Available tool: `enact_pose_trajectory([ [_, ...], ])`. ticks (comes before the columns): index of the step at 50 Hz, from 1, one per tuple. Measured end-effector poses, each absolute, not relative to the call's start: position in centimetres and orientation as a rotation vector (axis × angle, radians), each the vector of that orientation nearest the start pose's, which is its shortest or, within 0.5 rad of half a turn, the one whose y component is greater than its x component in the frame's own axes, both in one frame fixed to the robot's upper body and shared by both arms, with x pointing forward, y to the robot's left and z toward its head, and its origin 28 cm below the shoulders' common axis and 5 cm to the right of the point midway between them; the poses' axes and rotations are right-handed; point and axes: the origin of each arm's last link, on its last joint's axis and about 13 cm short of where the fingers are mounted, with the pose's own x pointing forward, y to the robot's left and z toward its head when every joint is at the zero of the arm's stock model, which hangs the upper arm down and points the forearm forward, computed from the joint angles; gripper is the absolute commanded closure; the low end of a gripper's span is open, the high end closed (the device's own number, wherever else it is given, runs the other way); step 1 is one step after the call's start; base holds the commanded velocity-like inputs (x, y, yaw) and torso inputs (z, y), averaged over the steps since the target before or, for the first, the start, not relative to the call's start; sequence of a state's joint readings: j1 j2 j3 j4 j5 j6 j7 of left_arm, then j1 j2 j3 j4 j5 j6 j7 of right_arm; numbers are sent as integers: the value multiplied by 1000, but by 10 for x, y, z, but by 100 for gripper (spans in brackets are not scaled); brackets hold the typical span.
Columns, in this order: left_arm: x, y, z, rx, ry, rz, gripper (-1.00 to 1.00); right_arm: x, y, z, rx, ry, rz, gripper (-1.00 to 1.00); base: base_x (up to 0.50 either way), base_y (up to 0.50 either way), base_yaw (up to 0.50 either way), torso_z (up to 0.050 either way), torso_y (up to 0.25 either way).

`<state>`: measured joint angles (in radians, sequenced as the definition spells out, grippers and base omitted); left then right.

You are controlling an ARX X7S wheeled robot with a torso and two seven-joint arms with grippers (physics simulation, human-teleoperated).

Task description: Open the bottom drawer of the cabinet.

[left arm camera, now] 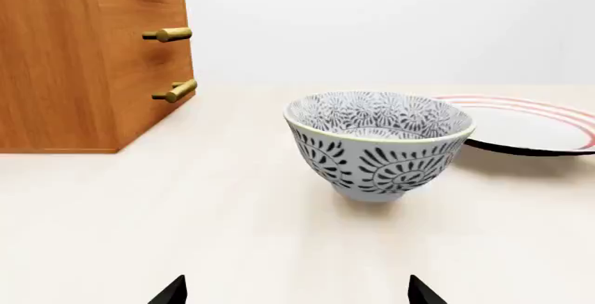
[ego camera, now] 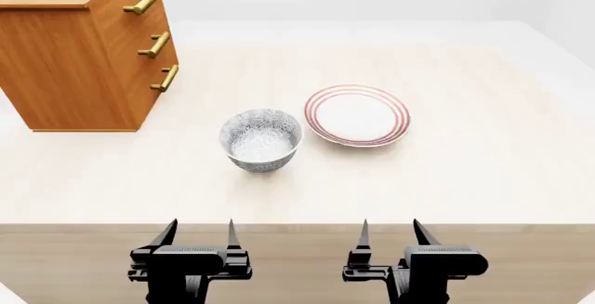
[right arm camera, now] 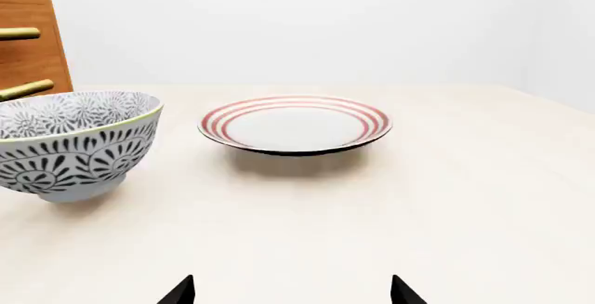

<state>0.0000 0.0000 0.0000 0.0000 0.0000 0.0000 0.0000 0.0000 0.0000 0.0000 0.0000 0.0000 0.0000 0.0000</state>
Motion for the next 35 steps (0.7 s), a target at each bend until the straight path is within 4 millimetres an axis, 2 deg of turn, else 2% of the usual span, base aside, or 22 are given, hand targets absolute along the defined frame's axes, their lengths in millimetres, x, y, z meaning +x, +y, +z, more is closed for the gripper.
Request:
enact_pose_trajectory([
  [2,210,205,13,2,1,-1,-100,210,-97,13,-2,-1,-6,-100,0,62,0,0,0],
  [15,210,207,9,9,20,3,-100,208,-99,12,2,-14,-38,-100,1,496,0,0,0],
  [27,211,209,7,19,35,9,-100,208,-99,11,7,-1,-48,-100,0,0,0,0,0],
  [30,213,209,12,19,44,9,-100,210,-99,16,-3,9,-54,-100,0,0,0,0,0],
  [35,222,208,42,17,27,9,-100,218,-102,46,-6,-2,-60,-100,0,0,0,0,0],
])
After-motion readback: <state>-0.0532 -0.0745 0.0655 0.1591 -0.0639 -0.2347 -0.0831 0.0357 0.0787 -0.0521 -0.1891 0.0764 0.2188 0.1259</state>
